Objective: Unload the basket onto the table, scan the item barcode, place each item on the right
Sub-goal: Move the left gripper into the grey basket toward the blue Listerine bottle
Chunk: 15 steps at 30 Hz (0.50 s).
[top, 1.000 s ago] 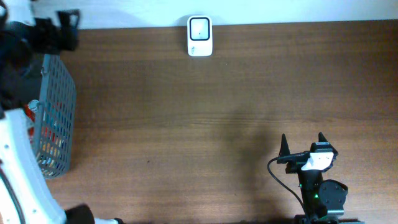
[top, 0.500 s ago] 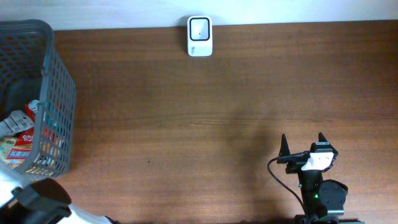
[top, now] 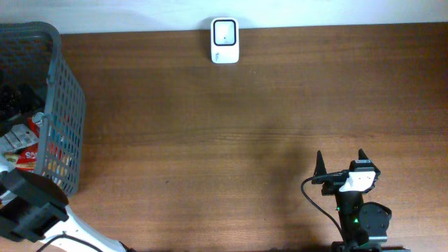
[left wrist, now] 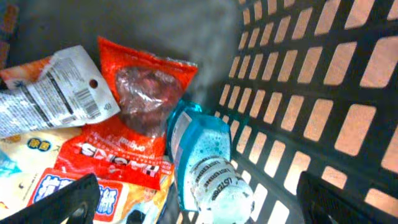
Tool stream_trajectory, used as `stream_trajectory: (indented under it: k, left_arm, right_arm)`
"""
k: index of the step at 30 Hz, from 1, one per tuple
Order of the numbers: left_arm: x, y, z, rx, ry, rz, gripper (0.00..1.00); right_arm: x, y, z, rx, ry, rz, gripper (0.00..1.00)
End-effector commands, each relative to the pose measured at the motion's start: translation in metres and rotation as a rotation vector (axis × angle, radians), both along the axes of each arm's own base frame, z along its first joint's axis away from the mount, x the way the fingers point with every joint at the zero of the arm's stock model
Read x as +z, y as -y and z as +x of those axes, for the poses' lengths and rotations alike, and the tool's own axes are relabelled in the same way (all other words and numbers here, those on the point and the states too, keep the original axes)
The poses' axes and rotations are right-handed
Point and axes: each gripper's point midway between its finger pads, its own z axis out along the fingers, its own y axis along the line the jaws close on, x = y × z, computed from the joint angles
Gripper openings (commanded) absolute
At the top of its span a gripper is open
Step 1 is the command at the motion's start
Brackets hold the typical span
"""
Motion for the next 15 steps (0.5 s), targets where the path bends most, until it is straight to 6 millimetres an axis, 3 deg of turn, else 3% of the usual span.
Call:
stream_trajectory:
  k: [1,6,13,15]
  left_arm:
    - [-0.016,0.006,0.001,-0.046,-0.034,-0.038,1.0]
    - [-0.025,0.002,-0.01,-0.035,-0.111,-0.014,0.99]
    - [-0.026,0.008,-0.007,-0.052,-0.114,-0.015,0.89]
    - [-0.027,0.009,-0.007,-0.055,-0.119,-0.013,0.91]
  right_arm:
    - [-0.003,0.0,0.0,-0.003,-0.003,-0.006,0.99]
    - [-0.003,0.0,0.0,-0.003,-0.003,-0.006,0.99]
    - [-0.003,0.0,0.0,-0.003,-0.003,-0.006,0.99]
    - [-0.003,0.0,0.0,-0.003,-0.002,-0.006,0.98]
